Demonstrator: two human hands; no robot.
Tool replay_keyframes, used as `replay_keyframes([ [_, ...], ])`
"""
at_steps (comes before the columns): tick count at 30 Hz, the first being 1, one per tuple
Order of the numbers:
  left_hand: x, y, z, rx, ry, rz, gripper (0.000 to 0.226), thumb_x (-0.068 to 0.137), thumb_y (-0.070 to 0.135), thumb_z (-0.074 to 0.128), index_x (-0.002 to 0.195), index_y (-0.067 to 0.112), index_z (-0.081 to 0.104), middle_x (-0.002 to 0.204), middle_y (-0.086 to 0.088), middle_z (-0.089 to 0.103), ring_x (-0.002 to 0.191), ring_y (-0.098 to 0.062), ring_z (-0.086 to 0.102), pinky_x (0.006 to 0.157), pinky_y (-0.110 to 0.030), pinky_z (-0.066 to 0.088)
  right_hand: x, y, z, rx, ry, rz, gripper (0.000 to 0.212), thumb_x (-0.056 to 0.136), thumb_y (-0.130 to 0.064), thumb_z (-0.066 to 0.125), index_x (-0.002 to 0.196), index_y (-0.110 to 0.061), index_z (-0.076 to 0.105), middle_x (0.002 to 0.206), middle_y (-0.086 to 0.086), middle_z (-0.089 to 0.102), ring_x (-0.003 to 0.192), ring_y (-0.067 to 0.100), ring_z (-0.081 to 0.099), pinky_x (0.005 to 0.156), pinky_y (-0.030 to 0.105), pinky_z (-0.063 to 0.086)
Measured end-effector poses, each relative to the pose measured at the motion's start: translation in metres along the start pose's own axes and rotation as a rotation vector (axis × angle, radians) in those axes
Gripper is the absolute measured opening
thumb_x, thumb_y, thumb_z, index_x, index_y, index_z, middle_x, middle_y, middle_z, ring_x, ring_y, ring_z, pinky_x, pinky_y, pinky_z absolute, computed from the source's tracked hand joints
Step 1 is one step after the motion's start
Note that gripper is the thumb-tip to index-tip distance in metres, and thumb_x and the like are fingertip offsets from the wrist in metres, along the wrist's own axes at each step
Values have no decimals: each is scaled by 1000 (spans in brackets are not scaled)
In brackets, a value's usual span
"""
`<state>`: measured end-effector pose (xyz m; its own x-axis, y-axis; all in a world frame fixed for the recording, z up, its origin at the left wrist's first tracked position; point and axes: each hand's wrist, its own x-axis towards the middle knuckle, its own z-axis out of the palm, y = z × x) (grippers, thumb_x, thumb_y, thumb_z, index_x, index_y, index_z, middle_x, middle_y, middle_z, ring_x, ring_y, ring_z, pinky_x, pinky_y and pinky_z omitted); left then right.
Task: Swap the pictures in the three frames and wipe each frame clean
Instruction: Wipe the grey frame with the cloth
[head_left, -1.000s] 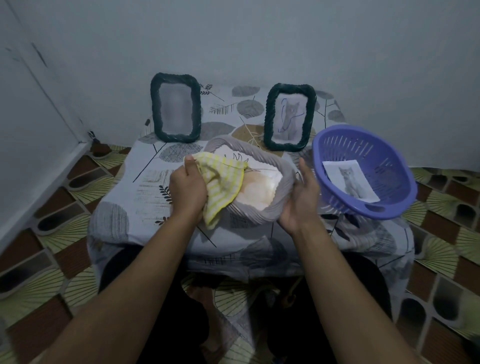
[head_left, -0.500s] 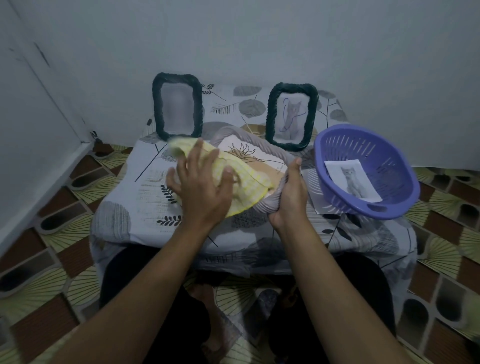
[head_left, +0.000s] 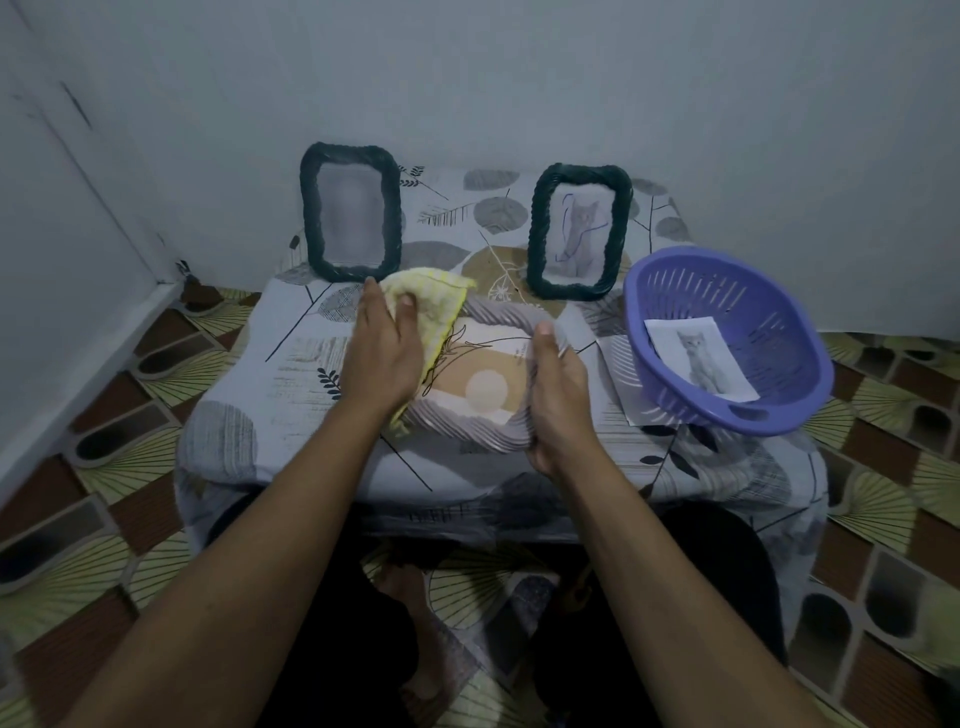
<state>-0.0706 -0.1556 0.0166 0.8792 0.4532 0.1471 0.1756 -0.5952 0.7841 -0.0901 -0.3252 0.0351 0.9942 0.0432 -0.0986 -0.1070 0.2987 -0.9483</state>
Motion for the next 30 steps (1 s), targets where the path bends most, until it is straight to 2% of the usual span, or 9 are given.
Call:
replay_keyframes([
  [3,-10,4,2,-73,160,152,57,107,36,35,158,17,18,163,-11,22,148,-26,25,113,-34,23,1,-2,1,15,30,-8,23,107,-31,43,101,-19,62,79,-2,74,73,18,71,73,40,59],
  [7,-11,-6,2,0,148,419,42,102,18,44,143,16,53,155,-10,41,143,-35,34,119,-51,25,1,-3,-5,23,47,3,24,107,-31,43,96,-20,61,70,-7,74,66,12,69,69,36,59],
  [11,-13,-1,-6,6,-129,390,54,107,41,29,157,22,23,165,-1,18,149,-13,17,117,-31,15,1,-6,-6,37,51,-3,27,107,-31,43,94,-18,62,70,-5,74,65,13,70,65,34,60],
  [13,-13,0,-5,79,-220,336,63,105,51,22,159,27,0,167,-1,3,145,-5,8,112,-32,10,1,-6,-7,39,72,-15,26,106,-32,44,96,-17,63,73,-3,74,67,14,71,64,34,60],
  [16,-21,-1,3,88,-300,232,72,103,54,20,156,23,-18,167,-3,-10,150,-13,2,117,-37,7,5,-8,-8,19,103,-40,23,106,-32,46,96,-18,61,75,-4,74,71,15,71,64,31,60],
  [19,-41,-5,12,42,-352,208,71,104,50,21,157,19,-16,166,-2,-14,152,-13,-2,117,-30,2,11,-16,-17,46,184,-15,24,104,-38,49,105,-16,57,84,-1,73,75,17,71,68,34,60],
  [22,-54,-13,16,22,-351,220,71,103,51,21,158,21,-12,167,0,-11,152,-11,-4,118,-30,2,14,-18,-21,38,222,12,39,103,-43,48,126,-11,52,100,7,72,84,21,72,76,41,61],
  [25,-43,-12,14,64,-290,214,71,103,53,19,159,18,-8,167,-2,-4,153,-16,1,120,-37,5,8,-18,-19,4,148,-9,32,105,-39,45,110,-12,61,90,6,75,81,25,72,80,48,60],
  [30,-13,8,1,125,-100,128,75,100,56,15,159,10,4,166,-11,12,150,-34,17,121,-50,16,-3,-17,-8,-25,37,-15,30,107,-34,42,102,-12,61,78,1,75,72,19,72,71,41,61],
])
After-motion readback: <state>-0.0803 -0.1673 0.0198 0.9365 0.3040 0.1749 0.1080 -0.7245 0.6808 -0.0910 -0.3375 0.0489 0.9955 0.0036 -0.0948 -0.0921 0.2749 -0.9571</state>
